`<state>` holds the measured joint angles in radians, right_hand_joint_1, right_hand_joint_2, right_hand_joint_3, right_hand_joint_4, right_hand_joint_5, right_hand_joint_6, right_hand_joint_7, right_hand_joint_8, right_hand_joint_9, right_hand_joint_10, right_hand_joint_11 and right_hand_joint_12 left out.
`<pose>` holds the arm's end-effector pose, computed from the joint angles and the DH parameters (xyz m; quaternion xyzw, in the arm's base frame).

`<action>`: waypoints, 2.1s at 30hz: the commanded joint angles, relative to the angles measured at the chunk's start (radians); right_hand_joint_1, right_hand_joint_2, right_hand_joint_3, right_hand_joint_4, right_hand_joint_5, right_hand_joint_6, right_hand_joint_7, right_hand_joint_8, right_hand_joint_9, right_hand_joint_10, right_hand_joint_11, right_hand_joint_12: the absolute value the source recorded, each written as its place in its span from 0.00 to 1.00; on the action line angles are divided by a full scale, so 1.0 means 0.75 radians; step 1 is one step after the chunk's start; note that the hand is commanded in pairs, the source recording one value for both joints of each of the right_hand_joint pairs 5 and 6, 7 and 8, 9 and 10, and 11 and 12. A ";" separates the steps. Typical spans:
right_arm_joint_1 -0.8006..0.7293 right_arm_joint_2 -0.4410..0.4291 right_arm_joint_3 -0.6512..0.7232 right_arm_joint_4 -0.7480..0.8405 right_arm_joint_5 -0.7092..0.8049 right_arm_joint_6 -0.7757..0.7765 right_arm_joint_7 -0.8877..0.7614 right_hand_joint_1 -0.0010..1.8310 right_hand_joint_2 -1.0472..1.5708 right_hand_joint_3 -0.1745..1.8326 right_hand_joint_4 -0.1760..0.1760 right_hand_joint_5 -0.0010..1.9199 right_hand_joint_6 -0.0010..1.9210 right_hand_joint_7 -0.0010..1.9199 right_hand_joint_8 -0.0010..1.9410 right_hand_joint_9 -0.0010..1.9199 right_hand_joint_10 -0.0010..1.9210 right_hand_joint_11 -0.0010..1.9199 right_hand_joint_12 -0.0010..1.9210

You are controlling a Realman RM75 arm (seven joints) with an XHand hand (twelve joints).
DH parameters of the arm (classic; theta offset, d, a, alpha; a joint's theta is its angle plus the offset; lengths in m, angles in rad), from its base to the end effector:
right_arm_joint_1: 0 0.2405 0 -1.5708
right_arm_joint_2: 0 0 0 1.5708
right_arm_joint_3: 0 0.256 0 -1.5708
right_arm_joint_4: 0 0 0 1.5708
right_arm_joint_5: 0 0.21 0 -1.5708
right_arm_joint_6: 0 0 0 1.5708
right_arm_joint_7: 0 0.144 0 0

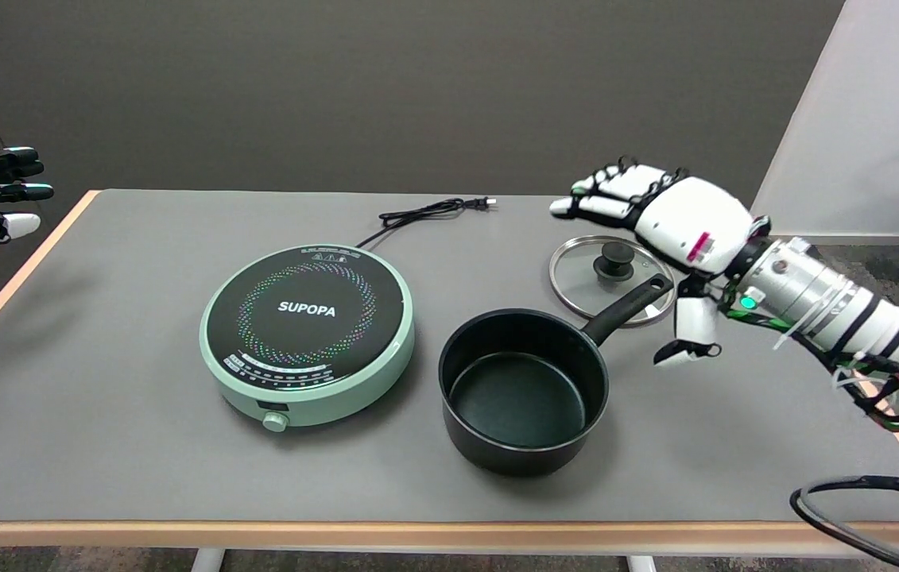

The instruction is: Pick up the soup pot.

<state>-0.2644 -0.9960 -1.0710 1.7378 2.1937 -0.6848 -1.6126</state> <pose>-0.1582 -0.2742 0.3916 0.8204 0.0942 0.0045 0.5640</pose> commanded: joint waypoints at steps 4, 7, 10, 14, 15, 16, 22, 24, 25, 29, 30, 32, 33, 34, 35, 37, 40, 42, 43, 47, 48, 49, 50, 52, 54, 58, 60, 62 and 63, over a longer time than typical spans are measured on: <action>-0.070 0.170 -0.128 -0.041 -0.177 0.221 -0.110 0.63 0.15 0.59 1.00 0.17 0.17 0.17 0.16 0.17 0.17 0.17 0.17; -0.087 0.214 -0.106 -0.041 -0.146 0.227 -0.110 0.63 0.15 0.59 1.00 0.17 0.17 0.17 0.17 0.17 0.17 0.17 0.17; -0.082 0.243 -0.100 -0.046 -0.121 0.231 -0.110 0.63 0.15 0.59 1.00 0.17 0.17 0.17 0.17 0.17 0.17 0.17 0.17; -0.058 0.270 -0.097 -0.047 -0.118 0.247 -0.110 0.63 0.15 0.58 1.00 0.17 0.17 0.17 0.17 0.17 0.17 0.17 0.17; -0.054 0.281 -0.097 -0.046 -0.118 0.250 -0.110 0.63 0.15 0.58 1.00 0.17 0.17 0.17 0.17 0.17 0.17 0.17 0.17; -0.052 0.290 -0.097 -0.045 -0.118 0.252 -0.110 0.63 0.15 0.57 1.00 0.16 0.16 0.16 0.16 0.16 0.16 0.16 0.16; -0.030 0.332 -0.136 -0.066 -0.118 0.240 -0.110 0.63 0.16 0.55 1.00 0.15 0.15 0.15 0.15 0.15 0.15 0.15 0.15; -0.008 0.343 -0.177 -0.087 -0.118 0.239 -0.110 0.63 0.16 0.54 1.00 0.14 0.14 0.14 0.14 0.14 0.14 0.14 0.14; 0.004 0.347 -0.194 -0.097 -0.118 0.239 -0.110 0.62 0.16 0.54 1.00 0.14 0.14 0.14 0.14 0.14 0.14 0.14 0.14; 0.056 0.386 -0.307 -0.148 -0.117 0.246 -0.110 0.62 0.16 0.52 1.00 0.13 0.13 0.13 0.13 0.13 0.13 0.13 0.13; 0.068 0.397 -0.337 -0.161 -0.113 0.252 -0.110 0.61 0.16 0.51 1.00 0.13 0.13 0.13 0.13 0.13 0.13 0.13 0.13; 0.101 0.416 -0.404 -0.195 -0.094 0.269 -0.110 0.61 0.17 0.50 1.00 0.13 0.13 0.13 0.13 0.13 0.13 0.13 0.13; 0.114 0.421 -0.430 -0.205 -0.085 0.285 -0.110 0.61 0.16 0.50 1.00 0.13 0.13 0.13 0.13 0.13 0.13 0.13 0.13; 0.123 0.422 -0.446 -0.212 -0.073 0.303 -0.110 0.61 0.16 0.50 1.00 0.13 0.13 0.13 0.13 0.13 0.13 0.13 0.13; 0.130 0.422 -0.465 -0.221 -0.059 0.324 -0.110 0.61 0.16 0.49 1.00 0.13 0.13 0.13 0.13 0.13 0.13 0.13 0.13; 0.135 0.418 -0.483 -0.226 -0.051 0.349 -0.110 0.61 0.17 0.49 1.00 0.13 0.13 0.13 0.13 0.13 0.13 0.13 0.13; 0.136 0.409 -0.504 -0.227 -0.051 0.383 -0.110 0.60 0.17 0.49 1.00 0.13 0.13 0.13 0.13 0.13 0.13 0.13 0.13; 0.136 0.398 -0.515 -0.227 -0.051 0.401 -0.110 0.60 0.16 0.50 1.00 0.12 0.12 0.12 0.12 0.12 0.12 0.12 0.12; 0.136 0.390 -0.518 -0.227 -0.045 0.407 -0.110 0.60 0.16 0.51 1.00 0.12 0.12 0.12 0.12 0.12 0.12 0.12 0.12; 0.136 0.358 -0.522 -0.244 -0.002 0.420 -0.110 0.59 0.14 0.55 1.00 0.09 0.09 0.09 0.09 0.09 0.09 0.09 0.09; 0.136 0.351 -0.523 -0.250 0.003 0.421 -0.110 0.59 0.14 0.55 1.00 0.09 0.09 0.09 0.09 0.09 0.09 0.09 0.09; 0.136 0.345 -0.525 -0.257 0.008 0.428 -0.110 0.59 0.13 0.56 1.00 0.08 0.08 0.08 0.08 0.08 0.08 0.08 0.08; 0.135 0.341 -0.527 -0.261 0.008 0.436 -0.110 0.59 0.13 0.57 1.00 0.08 0.08 0.08 0.08 0.08 0.08 0.08 0.08; 0.134 0.335 -0.538 -0.267 0.008 0.458 -0.110 0.59 0.13 0.58 1.00 0.08 0.08 0.08 0.08 0.08 0.08 0.08 0.08; 0.135 0.333 -0.547 -0.275 0.008 0.476 -0.110 0.59 0.12 0.59 1.00 0.08 0.08 0.08 0.08 0.08 0.08 0.08 0.08; 0.137 0.326 -0.577 -0.299 0.015 0.508 -0.110 0.59 0.12 0.60 1.00 0.09 0.09 0.09 0.09 0.09 0.09 0.09 0.09; 0.141 0.319 -0.588 -0.305 0.032 0.519 -0.110 0.59 0.12 0.61 1.00 0.09 0.09 0.09 0.09 0.09 0.09 0.09 0.09; 0.144 0.309 -0.598 -0.312 0.051 0.529 -0.110 0.58 0.12 0.61 1.00 0.09 0.09 0.09 0.09 0.09 0.09 0.09 0.09; 0.144 0.305 -0.600 -0.314 0.060 0.529 -0.110 0.58 0.12 0.61 1.00 0.09 0.09 0.09 0.09 0.09 0.09 0.09 0.09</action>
<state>-0.1752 -0.7356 -1.4463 1.5547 2.1805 -0.3643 -1.6940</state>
